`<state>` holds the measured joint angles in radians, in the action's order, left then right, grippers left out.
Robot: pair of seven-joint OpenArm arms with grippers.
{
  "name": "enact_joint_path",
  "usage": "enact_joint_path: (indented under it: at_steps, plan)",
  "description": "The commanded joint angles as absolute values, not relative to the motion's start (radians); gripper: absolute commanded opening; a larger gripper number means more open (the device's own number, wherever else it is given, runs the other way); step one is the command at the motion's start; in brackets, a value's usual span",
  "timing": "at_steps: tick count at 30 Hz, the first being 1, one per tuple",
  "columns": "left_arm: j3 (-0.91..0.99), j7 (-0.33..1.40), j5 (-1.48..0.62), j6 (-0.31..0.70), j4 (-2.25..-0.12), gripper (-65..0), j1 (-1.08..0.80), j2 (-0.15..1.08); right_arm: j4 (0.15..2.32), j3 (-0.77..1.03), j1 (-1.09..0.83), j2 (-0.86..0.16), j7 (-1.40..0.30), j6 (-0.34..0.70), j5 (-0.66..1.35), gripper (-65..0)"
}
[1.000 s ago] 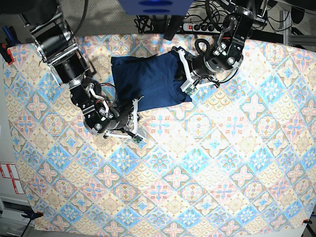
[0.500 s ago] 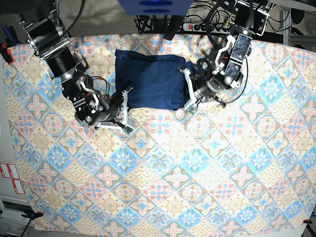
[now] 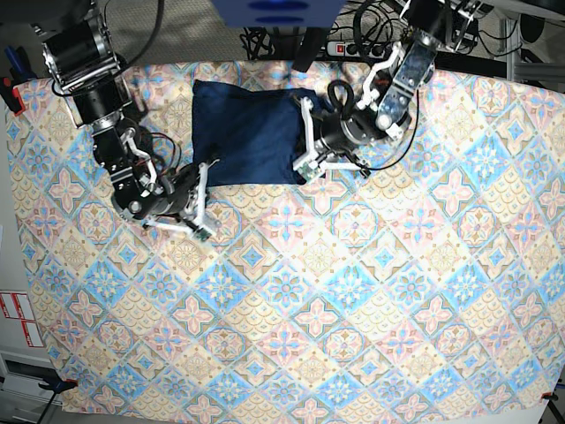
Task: Fold the T-shirt properly
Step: 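Press the bundle sides inward with both grippers to square it, then push the bundle with the left gripper toward the right gripper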
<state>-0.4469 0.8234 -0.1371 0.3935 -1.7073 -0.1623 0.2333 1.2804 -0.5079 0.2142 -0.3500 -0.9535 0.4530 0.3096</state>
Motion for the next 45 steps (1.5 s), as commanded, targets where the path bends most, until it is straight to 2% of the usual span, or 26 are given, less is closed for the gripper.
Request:
enact_joint_path:
  at_steps: [1,7,14,17,28,36,42,45]
  plan:
    - [-0.443,0.808,-0.147,0.390,-1.753,-65.0,-0.159,0.236,1.297,-0.489,0.236,-0.354,-0.943,0.456,0.315,-65.0]
    - [-0.441,0.808,-0.139,0.390,-1.839,-65.0,-0.222,0.274,1.293,-0.463,0.249,-0.354,-0.943,0.456,0.314,-65.0]
    - [-0.450,0.808,-0.168,0.390,-1.871,-65.0,-0.260,0.262,1.236,-0.472,0.288,-0.351,-0.941,0.456,0.314,-65.0]
    - [-0.472,0.808,-0.170,0.390,-1.824,-65.0,-0.254,0.217,1.185,-0.472,0.305,-0.349,-0.906,0.456,0.312,-65.0]
    - [-0.608,0.809,-0.159,0.390,-1.649,-65.0,-0.209,0.205,1.052,-0.484,0.351,-0.348,-0.869,0.456,0.312,-64.9]
    - [-0.608,0.802,-0.159,0.390,-1.511,-65.0,-0.125,0.208,0.958,-0.688,0.372,-0.349,-0.794,0.456,0.312,-64.9]
    - [-0.608,0.800,-0.157,0.390,-1.455,-65.0,-0.073,0.214,0.957,-0.733,0.366,-0.355,-0.802,0.456,0.312,-64.9]
    - [-0.610,0.800,-0.157,0.390,-1.455,-65.0,-0.051,0.229,0.978,-0.736,0.363,-0.390,-0.803,0.456,0.312,-64.9]
